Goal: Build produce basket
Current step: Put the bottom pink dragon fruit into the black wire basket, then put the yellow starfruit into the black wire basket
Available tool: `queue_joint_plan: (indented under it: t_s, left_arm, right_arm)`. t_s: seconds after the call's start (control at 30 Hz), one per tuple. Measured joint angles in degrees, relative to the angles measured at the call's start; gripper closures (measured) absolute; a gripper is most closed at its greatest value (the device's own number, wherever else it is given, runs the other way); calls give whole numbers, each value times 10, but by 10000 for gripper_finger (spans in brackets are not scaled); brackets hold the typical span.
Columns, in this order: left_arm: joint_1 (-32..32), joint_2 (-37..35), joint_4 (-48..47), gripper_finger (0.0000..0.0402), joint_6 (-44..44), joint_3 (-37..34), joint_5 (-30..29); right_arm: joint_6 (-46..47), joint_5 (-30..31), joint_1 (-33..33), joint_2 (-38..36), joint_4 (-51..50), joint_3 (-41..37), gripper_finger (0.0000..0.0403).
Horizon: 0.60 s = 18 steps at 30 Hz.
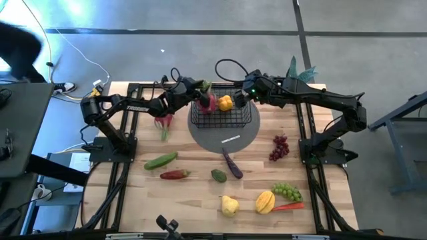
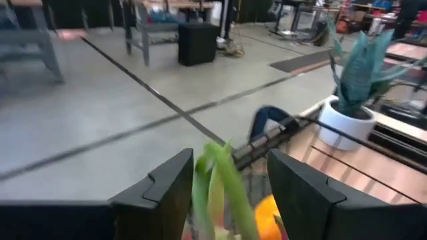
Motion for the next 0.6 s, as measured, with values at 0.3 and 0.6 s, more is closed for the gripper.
queue_joint_plan:
  t_s: [0.3, 0.6]
  left_arm:
    - [0, -73, -14, 220, 24, 0, -10]
    - [-11, -177, -121, 220, 37, 0, 5]
  right_arm:
    - [0, -77, 0, 0, 0, 0, 4]
    - [41, -186, 12, 0, -1, 0, 4]
